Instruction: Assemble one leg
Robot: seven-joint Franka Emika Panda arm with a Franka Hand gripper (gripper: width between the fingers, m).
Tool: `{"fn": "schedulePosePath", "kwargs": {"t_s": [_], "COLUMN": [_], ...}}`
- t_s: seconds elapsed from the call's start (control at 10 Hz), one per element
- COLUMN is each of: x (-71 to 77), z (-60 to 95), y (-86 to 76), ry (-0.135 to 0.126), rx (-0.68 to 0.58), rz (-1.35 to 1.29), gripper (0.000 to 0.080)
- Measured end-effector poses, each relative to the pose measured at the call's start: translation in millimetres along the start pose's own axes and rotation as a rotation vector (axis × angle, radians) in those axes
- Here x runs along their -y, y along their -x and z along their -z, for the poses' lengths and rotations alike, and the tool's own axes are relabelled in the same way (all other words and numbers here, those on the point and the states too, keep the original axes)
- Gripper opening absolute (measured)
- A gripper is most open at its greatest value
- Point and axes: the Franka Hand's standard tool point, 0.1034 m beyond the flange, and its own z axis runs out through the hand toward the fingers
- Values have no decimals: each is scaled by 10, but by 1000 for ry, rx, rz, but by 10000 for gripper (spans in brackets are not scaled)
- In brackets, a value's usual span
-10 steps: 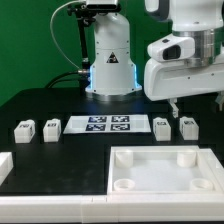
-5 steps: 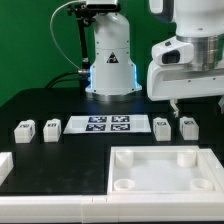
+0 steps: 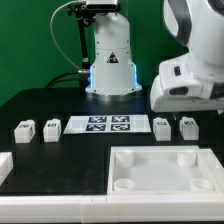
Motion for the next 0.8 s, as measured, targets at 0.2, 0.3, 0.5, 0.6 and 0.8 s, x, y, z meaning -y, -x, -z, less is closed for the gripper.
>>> {"fn": "schedulePosePath", "kwargs": {"t_s": [0.2,0.3,0.5,0.6,0.8], "x": [-19,-1,-15,-14,25], "z": [-37,-74,-295,-400,-512], "y": [41,-21,41,64,96], "ry": [8,4,11,15,26], "rx": [188,189,196,213,215], "rz": [-1,-1,-4,-5,-5], "gripper": [649,649,649,649,649]}}
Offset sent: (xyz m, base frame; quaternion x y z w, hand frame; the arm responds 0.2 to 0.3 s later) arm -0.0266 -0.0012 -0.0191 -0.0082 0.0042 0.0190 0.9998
